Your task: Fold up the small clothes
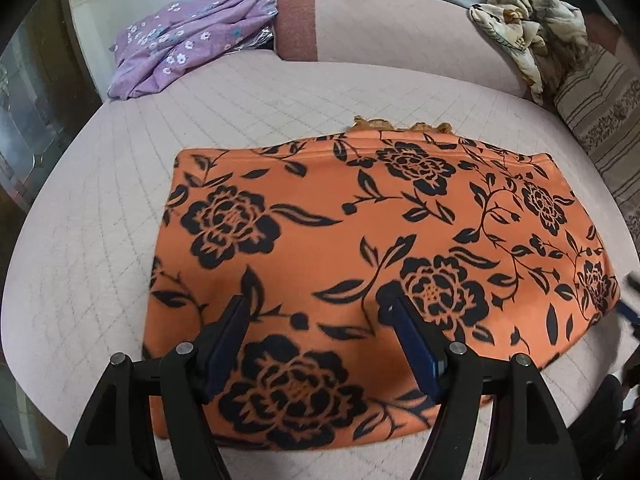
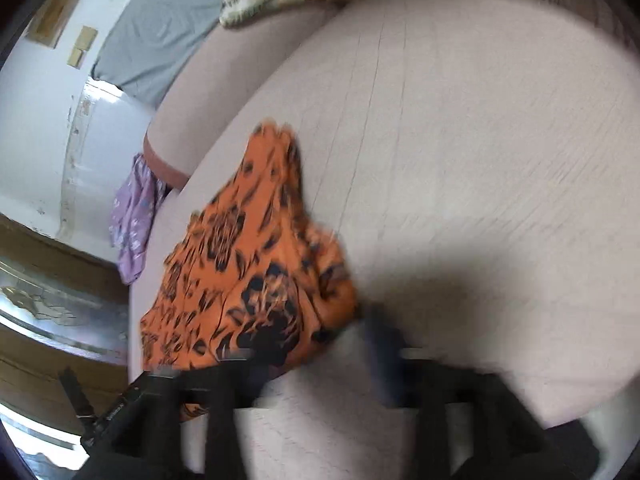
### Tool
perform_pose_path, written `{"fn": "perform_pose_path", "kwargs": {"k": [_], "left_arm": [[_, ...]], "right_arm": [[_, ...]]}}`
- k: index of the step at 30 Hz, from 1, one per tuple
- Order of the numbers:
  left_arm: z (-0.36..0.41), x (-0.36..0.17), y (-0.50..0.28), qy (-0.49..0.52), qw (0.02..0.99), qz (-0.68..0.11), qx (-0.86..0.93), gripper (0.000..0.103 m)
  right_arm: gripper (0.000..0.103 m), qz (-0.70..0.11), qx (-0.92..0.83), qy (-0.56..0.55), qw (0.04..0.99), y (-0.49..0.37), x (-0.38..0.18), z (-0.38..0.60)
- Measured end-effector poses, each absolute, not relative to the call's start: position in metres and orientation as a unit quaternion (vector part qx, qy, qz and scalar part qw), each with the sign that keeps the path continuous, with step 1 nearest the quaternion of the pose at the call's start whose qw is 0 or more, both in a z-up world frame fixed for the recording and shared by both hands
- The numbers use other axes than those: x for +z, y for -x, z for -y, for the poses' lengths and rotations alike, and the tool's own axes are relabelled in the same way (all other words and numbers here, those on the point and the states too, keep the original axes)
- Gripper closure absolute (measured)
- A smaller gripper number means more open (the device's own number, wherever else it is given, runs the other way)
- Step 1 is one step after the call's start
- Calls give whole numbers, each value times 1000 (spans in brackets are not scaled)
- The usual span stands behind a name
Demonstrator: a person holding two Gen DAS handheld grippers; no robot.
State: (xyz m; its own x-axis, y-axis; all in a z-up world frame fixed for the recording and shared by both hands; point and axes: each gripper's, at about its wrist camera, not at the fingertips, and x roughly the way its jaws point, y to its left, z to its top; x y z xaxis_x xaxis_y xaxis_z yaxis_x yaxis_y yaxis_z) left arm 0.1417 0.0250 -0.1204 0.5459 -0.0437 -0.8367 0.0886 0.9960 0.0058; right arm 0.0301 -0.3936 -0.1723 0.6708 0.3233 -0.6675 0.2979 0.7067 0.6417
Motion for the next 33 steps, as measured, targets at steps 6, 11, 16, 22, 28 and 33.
{"fn": "perform_pose_path", "kwargs": {"k": [6,11,16,22,28,33], "left_arm": [[-12,-142,-151,-33,877,-479,-35,23],[-10,-144,-151,-35,880,-473,-35,20],[-11,-145,-154,-42,882,-468,-42,17],[-10,-146,-156,-43,883,-466,-42,15],[-9,-145,-155,-44,881,-469,-37,15],[-13,-141,-149,-40,878,-476,-41,15]], "right_arm": [[23,-390,71,-368,841,-87,-140,422],[23,-454,120,-337,816,-200,-157,415],[87,-475,124,-255,833,-244,-152,374],[87,-471,8,-267,841,-242,-172,398],[37,-407,-17,-255,877,-200,-120,393],[27,-404,144,-298,853,-160,-104,350]]}}
